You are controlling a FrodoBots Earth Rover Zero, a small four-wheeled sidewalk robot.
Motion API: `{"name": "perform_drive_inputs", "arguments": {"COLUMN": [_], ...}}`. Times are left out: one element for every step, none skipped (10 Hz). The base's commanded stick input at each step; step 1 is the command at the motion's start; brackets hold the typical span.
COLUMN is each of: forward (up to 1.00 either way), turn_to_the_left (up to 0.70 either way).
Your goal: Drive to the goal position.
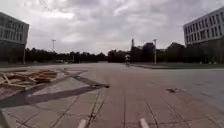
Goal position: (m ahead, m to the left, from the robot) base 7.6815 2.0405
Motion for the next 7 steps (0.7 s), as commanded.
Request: {"name": "perform_drive_inputs", "arguments": {"forward": [0.70,0.70,0.70,0.70,0.70,0.70,0.70], "turn_to_the_left": [0.00,0.00,0.00,0.00,0.00,0.00,0.00]}}
